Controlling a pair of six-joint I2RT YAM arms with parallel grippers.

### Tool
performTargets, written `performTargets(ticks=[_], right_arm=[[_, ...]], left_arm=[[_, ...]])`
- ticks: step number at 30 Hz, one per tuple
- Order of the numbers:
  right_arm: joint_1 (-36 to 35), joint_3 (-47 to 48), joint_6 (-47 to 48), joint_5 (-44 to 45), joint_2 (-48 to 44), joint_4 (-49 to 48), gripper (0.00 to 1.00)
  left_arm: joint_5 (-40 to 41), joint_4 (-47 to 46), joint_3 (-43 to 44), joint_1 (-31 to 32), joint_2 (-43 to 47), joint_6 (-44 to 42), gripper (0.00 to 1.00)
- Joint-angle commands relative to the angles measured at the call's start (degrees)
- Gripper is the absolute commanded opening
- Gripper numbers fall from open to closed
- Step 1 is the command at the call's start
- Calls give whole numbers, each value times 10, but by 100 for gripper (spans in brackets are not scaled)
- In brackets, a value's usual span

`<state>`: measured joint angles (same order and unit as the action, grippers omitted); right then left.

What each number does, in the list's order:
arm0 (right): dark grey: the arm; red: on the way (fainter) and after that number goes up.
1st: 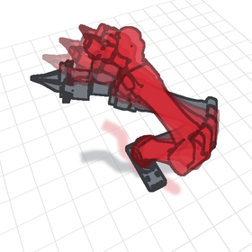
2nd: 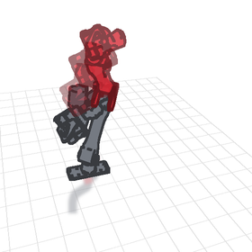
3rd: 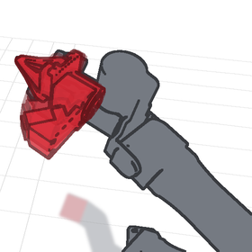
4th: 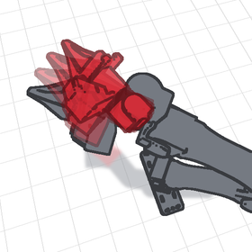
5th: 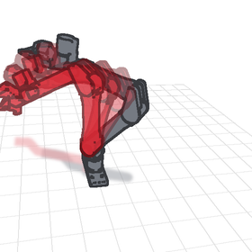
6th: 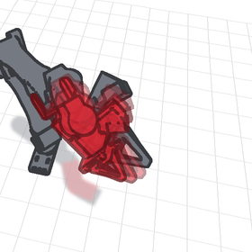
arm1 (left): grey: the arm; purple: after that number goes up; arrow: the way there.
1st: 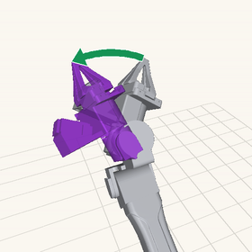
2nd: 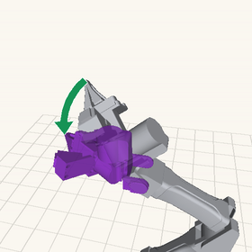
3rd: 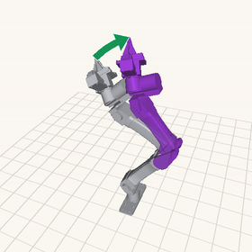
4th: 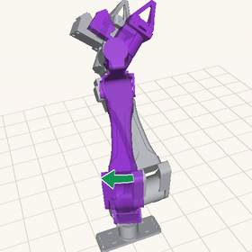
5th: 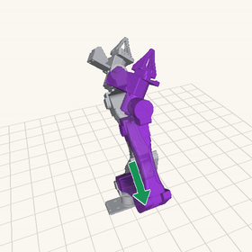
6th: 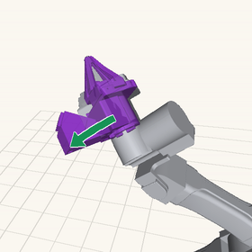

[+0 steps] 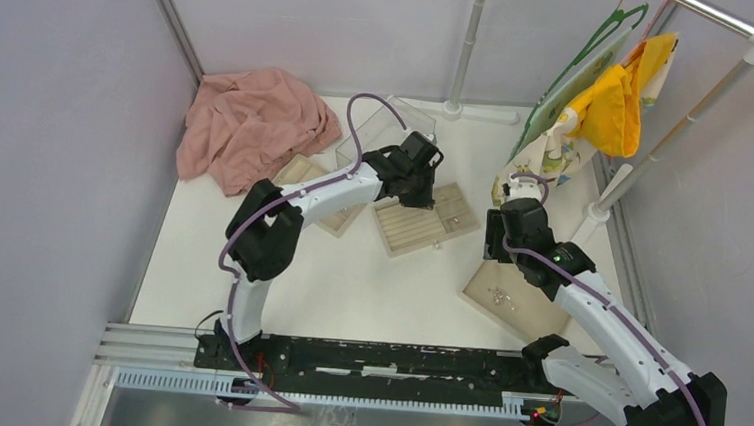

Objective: Organize the mixed jewelry

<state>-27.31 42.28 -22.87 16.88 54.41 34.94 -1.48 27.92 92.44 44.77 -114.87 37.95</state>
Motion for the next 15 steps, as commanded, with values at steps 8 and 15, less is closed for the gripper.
performTargets(ticks=[8, 15], right_arm=[[0, 18, -12, 18, 1, -2, 56], [0, 21, -10, 17, 6, -1, 56]], left_arm=[[-8, -33, 100, 2, -83, -27, 2], [0, -29, 155, 2, -129, -28, 2]])
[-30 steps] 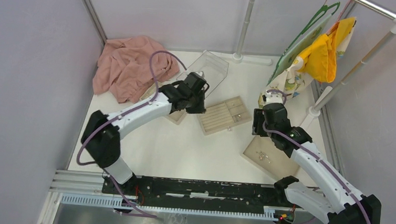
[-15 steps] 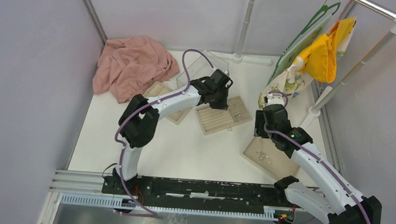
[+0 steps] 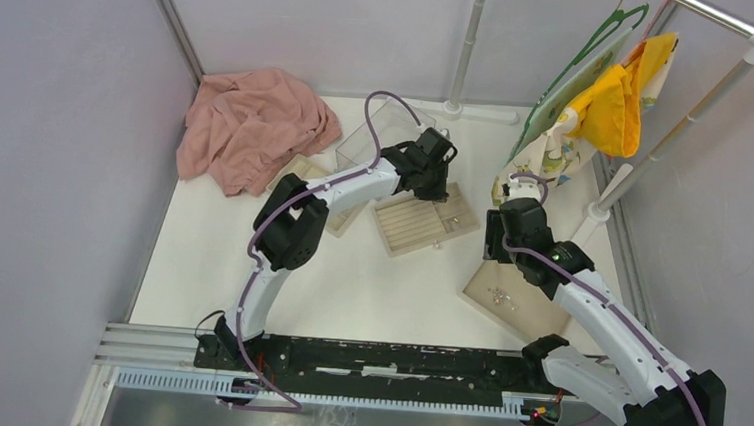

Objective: Organize the mixed jewelry

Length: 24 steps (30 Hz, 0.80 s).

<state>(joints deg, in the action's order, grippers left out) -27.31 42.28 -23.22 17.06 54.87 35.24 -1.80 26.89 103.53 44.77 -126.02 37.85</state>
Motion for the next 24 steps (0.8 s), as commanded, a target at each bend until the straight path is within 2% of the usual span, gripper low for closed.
performTargets(ticks=[1, 5, 15, 19, 20, 24], right_arm=[[0, 21, -6, 16, 1, -4, 56], [0, 20, -6, 16, 1, -4, 56], [0, 15, -10, 15, -1, -3, 56], [0, 18, -10, 15, 1, -3, 56], [1, 18, -10, 16, 1, -3, 56], [0, 18, -9, 13, 3, -4, 56]], left_arm=[[6, -18, 51, 2, -23, -28, 2], [16, -13, 74, 2, -46, -33, 2], [106, -15, 99, 1, -78, -38, 2], [104, -12, 119, 2, -90, -40, 2], [100, -11, 123, 1, -94, -42, 3], [100, -4, 133, 1, -101, -40, 18]])
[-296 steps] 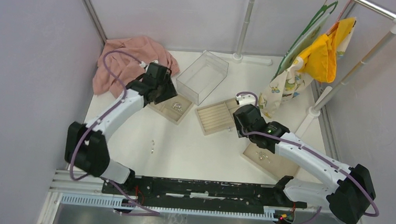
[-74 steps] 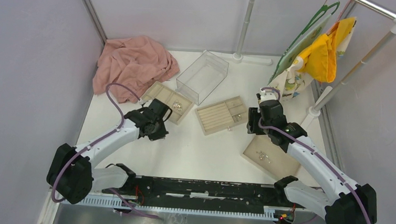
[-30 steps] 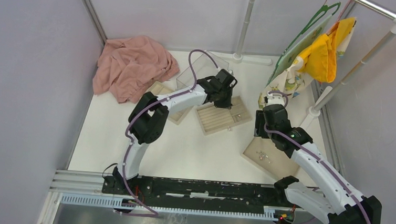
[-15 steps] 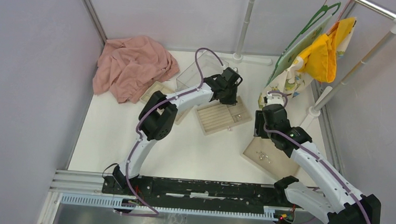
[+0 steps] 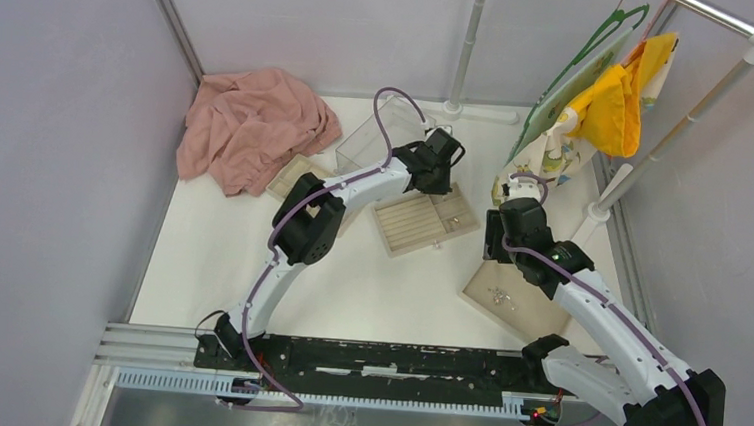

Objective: Organize the mixed jewelry

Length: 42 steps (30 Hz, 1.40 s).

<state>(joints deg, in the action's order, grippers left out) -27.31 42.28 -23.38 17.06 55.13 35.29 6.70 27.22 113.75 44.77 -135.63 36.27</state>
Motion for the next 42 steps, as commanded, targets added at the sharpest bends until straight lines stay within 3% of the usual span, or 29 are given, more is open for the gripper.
performTargets(ticks=[1, 4, 14, 23, 42], right_arm=[[0, 19, -8, 13, 1, -4, 56], [0, 20, -7, 13, 3, -3, 56], [0, 26, -3, 6, 8, -6, 56], [0, 27, -9, 6, 6, -12, 56], [0, 13, -10, -31, 23, -47, 56]], left_arm=[[18, -6, 31, 1, -3, -25, 24], [34, 2, 29, 1, 0, -29, 40], [37, 14, 19, 4, 63, -39, 56], [84, -13, -156, 4, 262, -24, 55], [191, 136, -433, -1, 533, -2, 55]])
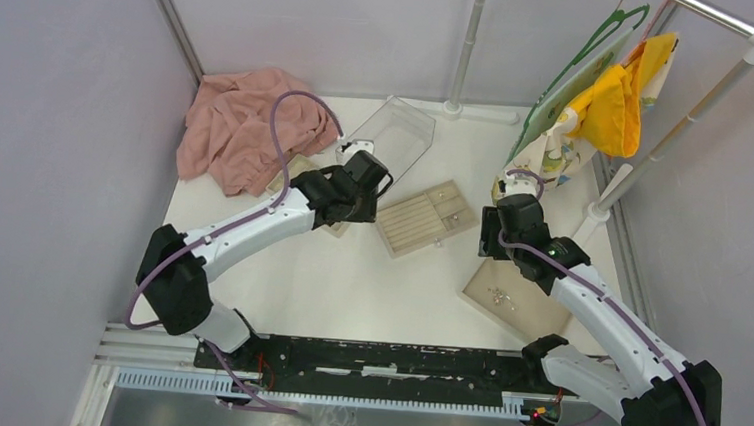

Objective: Organize the mixed jewelry

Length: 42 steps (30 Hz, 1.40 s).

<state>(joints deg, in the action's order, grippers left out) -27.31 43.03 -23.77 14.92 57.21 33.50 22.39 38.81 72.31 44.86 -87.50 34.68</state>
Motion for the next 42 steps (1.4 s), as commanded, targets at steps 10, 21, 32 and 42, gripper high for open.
performTargets(ticks=[10, 21, 32, 42], right_arm=[[0, -1, -12, -12, -3, -36, 56], [0, -30, -25, -20, -17, -58, 56], [-1, -43, -25, -17, -24, -59, 56], [-1, -39, -13, -14, -14, -54, 57]], left_arm=[[39, 59, -71, -25, 100, 26, 55], [-86, 67, -152, -228, 225, 2, 58], [-124, 84, -172, -319, 233, -38, 61], [-191, 15, -184, -329, 219, -36, 75]])
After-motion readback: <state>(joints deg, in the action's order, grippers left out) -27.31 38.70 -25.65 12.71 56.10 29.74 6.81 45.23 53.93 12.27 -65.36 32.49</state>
